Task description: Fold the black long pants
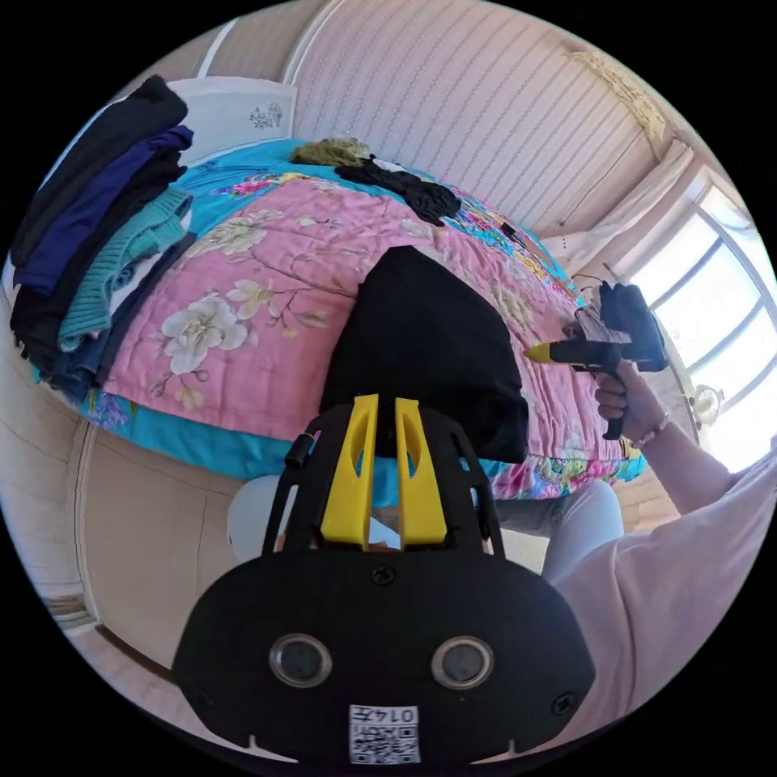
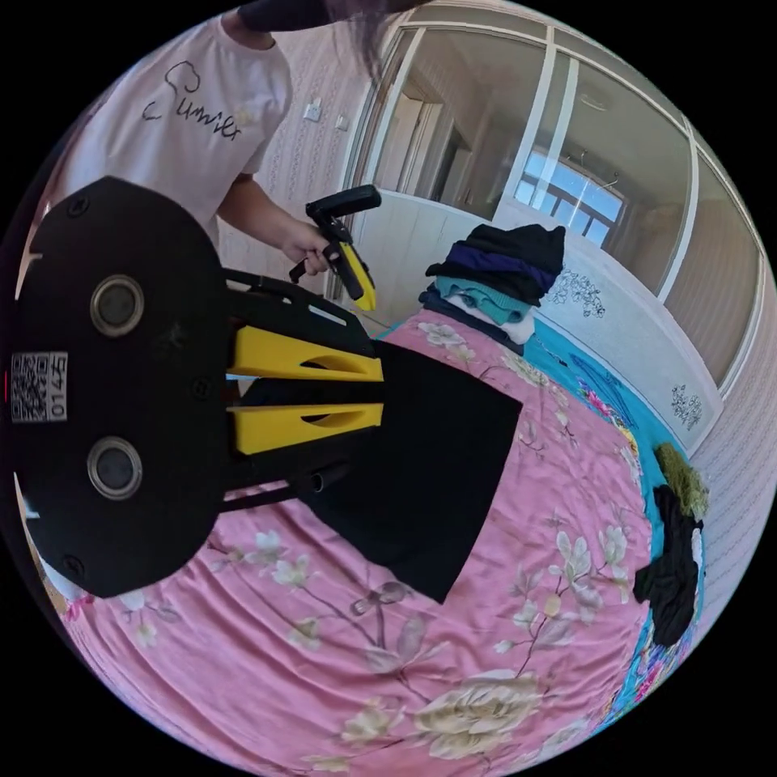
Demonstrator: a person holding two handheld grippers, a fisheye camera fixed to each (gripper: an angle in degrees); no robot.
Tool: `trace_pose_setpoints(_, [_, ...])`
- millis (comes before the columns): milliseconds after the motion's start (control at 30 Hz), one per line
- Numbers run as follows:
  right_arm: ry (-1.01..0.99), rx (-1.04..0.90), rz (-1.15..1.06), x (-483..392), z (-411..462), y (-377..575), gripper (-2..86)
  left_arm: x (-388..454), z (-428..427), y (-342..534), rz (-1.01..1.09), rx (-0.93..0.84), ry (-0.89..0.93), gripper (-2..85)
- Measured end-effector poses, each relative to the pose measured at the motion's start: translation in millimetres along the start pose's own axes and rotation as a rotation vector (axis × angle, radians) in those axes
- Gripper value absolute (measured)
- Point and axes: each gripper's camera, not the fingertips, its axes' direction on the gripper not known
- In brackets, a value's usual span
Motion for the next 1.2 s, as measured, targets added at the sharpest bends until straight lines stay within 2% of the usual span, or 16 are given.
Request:
trace_pose_setpoints(133, [0.122,-0.054,-0.001,-2,47,48,7.0,53,22,-9,0.164,-0.066,0.083,4.9])
trace_pose_setpoints(200, [0.146,-0.095,0.002,-1,71,59,7.3,81,38,-11,0.253,-0.098,0.071,5.1])
trace_pose_setpoints(300, [0.153,-0.190,-0.002,1,110,74,6.9,93,58,-15,0.277,-0.142,0.022,5.1])
trace_pose_setpoints(367, [0.177,-0.213,-0.005,4,123,79,6.7,97,77,-16,0.287,-0.245,0.021,4.3])
trace_pose_setpoints(467, [0.134,-0.191,0.016,11,121,75,6.7,102,95,-6,0.358,-0.403,-0.082,0.3])
trace_pose_setpoints(700, [0.087,-0.171,0.000,24,117,63,7.7,97,46,-27,0.339,-0.399,0.043,0.7])
trace_pose_setpoints(833, [0.075,0.047,0.079,51,89,53,9.6,60,-9,-48,0.254,-0.289,0.026,4.5])
trace_pose_setpoints(967, [0.027,0.231,0.179,93,75,33,13.0,-5,-41,-92,0.117,-0.083,-0.025,6.3])
trace_pose_setpoints(1100, [-0.004,0.282,0.281,140,98,-1,17.0,-40,-27,-131,0.094,-0.032,-0.038,11.3])
trace_pose_setpoints(1200, [-0.113,0.221,0.326,164,129,-20,16.6,-69,10,-157,0.014,-0.090,0.111,14.7])
